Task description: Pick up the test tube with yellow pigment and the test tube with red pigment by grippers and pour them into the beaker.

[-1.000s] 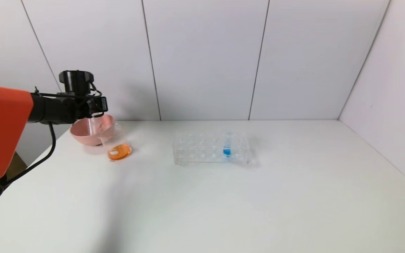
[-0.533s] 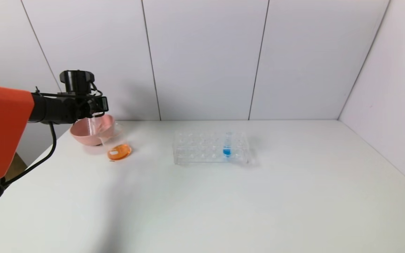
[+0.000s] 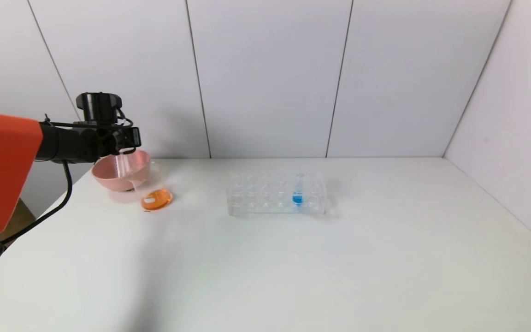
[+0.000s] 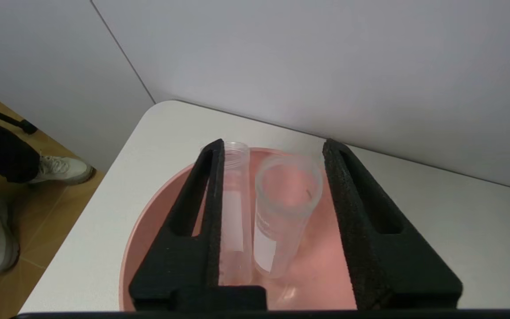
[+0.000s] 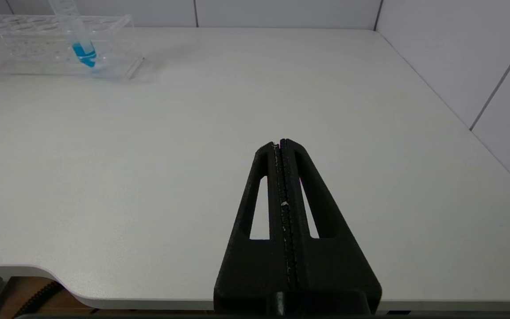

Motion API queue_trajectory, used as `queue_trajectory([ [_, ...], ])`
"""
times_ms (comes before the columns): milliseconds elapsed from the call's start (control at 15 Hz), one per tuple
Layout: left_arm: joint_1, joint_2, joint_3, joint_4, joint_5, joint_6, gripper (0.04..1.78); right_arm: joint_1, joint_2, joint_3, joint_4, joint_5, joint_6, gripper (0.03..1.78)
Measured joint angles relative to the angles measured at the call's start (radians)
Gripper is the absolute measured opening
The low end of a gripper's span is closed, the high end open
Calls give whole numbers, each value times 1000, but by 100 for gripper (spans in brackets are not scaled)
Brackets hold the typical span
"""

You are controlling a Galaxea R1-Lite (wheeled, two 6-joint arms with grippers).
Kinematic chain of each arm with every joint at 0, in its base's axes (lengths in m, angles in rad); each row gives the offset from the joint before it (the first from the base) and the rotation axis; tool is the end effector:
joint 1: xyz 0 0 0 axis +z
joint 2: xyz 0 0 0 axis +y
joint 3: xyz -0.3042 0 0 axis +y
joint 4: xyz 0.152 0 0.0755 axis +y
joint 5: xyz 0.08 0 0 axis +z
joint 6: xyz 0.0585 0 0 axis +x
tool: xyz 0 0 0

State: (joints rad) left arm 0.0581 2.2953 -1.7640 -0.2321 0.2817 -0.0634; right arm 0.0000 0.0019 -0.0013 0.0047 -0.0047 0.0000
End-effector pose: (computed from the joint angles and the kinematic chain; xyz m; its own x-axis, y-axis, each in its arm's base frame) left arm 0.4993 0.0453 0.1757 0.9002 0.3308 -0.2831 -0.3390 0.9406 0.0212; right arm -0.0137 -0.0003 0.0753 1.0000 -0.0047 -0.0053 0.0047 1.0000 0.0000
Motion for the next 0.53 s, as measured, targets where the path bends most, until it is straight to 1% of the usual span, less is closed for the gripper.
queue_trajectory([
  [133, 0, -1, 0, 0, 0, 0, 118, 0, 0, 0, 0, 0, 0, 11],
  [267, 0, -3, 0, -1, -1, 0, 147, 0, 0, 0, 0, 0, 0, 11],
  [400, 0, -13, 0, -4, -6, 0, 166, 0, 0, 0, 0, 0, 0, 11],
  [533, -1, -33, 9, -5, -5, 0, 176, 0, 0, 0, 0, 0, 0, 11],
])
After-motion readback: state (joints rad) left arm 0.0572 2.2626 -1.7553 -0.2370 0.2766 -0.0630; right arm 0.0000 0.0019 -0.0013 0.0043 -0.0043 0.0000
